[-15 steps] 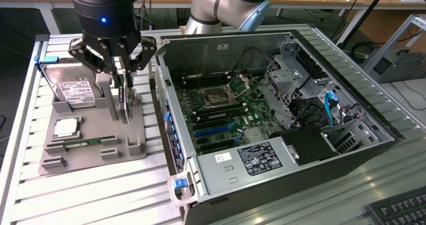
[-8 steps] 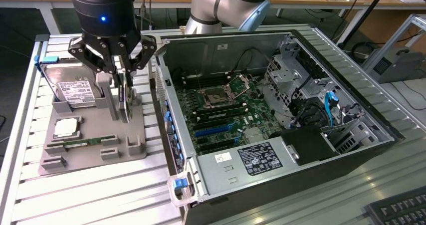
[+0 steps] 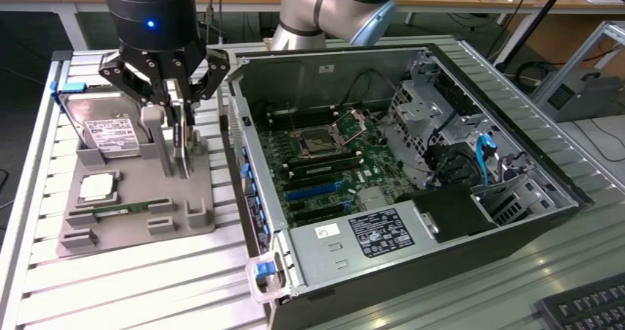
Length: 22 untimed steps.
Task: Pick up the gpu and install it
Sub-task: 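Pick up the gpu and move the gpu toward the slot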
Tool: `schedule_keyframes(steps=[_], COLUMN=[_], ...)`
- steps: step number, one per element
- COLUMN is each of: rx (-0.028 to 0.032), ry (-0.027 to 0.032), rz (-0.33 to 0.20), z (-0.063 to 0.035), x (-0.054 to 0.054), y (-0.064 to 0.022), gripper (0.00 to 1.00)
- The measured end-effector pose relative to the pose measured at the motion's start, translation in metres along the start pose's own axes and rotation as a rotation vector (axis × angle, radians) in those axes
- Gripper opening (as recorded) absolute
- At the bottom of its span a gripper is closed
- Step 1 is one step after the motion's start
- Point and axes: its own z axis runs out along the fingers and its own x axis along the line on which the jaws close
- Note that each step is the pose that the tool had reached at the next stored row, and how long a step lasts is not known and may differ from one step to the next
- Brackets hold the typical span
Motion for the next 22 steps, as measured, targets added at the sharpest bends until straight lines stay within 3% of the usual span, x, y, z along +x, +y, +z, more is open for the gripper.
schedule_keyframes(steps=[22], rx=[0.0000], ry=[0.0000], rz=[0.000], z=[-0.0091], x=[-0.0002], y=[0.0002], gripper=[0.27])
